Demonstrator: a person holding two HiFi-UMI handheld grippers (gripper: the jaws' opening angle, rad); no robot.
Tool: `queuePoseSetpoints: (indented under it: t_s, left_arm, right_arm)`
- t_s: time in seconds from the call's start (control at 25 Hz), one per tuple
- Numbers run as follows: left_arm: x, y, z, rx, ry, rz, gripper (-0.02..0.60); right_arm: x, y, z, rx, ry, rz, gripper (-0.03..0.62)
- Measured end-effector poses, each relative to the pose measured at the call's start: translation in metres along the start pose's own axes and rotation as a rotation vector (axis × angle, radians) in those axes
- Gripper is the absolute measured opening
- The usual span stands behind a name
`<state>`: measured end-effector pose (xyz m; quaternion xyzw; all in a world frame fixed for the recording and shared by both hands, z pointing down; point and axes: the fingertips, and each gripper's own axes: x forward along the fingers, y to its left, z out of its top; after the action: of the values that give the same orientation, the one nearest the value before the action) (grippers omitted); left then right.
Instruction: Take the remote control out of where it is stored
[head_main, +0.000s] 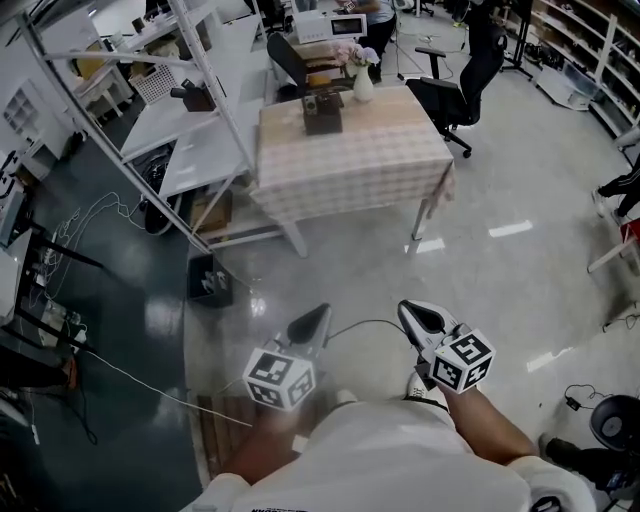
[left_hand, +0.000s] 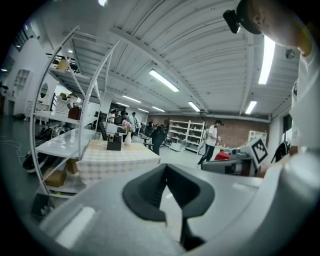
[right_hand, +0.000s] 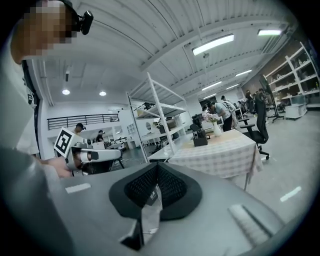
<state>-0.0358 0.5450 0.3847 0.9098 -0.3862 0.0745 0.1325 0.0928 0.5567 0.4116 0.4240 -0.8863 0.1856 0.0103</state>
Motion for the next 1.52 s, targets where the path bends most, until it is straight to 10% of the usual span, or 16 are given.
queuePoseSetpoints:
  t_s: [0.92,1.52]
  left_arm:
    - [-0.026,0.082,-0.013,-0.051,0.006,0.025,0.003]
    - [0.083,0.151,0.054,-0.014,-0.026,0.081,0.003]
  right_arm:
    - [0.077,0.029,0.003,-0.007,0.022,-0.014,0.006]
    - [0.173,-0.076,0.075,0.008,-0.032,0.049,0.006]
